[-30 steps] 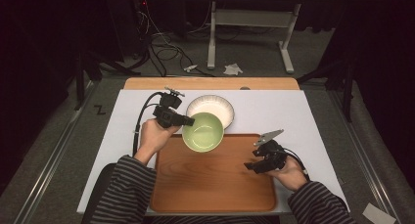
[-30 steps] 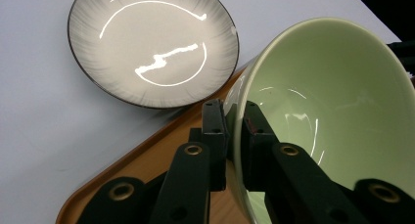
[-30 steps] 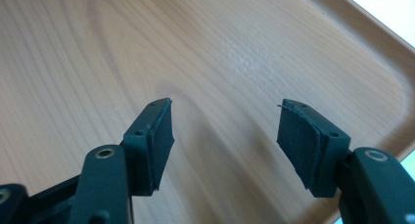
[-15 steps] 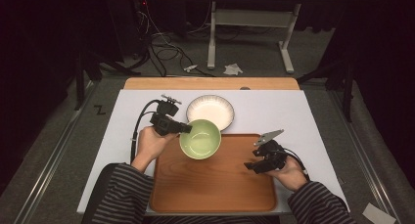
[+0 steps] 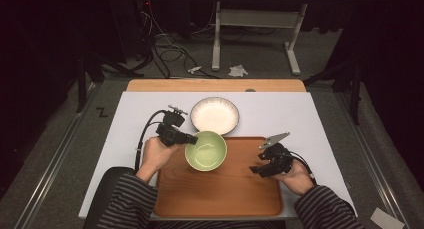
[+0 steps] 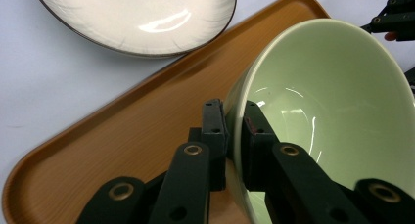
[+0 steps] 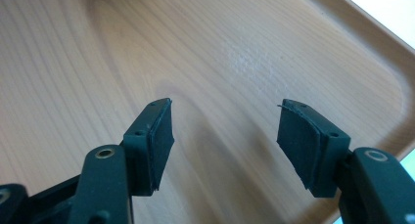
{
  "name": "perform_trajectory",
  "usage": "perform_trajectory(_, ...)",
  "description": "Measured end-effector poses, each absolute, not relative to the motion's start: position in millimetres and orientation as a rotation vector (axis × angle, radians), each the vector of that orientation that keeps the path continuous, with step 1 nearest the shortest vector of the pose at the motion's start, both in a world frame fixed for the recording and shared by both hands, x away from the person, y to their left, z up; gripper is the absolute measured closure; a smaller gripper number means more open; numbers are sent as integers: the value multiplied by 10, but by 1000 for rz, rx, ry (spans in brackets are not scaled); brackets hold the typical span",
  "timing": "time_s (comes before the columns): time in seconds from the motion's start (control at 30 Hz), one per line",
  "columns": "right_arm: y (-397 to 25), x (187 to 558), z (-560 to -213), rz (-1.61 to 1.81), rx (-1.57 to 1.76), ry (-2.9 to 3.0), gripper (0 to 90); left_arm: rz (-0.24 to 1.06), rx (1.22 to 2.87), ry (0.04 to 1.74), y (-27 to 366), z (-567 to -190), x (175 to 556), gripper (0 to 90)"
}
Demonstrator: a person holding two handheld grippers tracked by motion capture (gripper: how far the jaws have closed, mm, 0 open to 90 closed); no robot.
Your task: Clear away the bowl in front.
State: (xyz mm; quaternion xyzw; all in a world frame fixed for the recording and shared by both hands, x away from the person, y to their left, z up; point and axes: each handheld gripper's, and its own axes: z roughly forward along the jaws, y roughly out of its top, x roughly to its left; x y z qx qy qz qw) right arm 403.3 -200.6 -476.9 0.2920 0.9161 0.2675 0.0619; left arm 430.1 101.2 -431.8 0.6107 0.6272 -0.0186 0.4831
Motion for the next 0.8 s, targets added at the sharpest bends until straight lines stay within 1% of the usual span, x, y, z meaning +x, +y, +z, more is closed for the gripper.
perform_trajectory(0.33,-2006,4029,-4767,810,882,2770,397,-65,1545,1547,914,-4500,4305,830)
perform_trajectory(0.8,-2004,4029,-4769,808,882,2773,397,-87,1578,1554,776,-4617,4317,827)
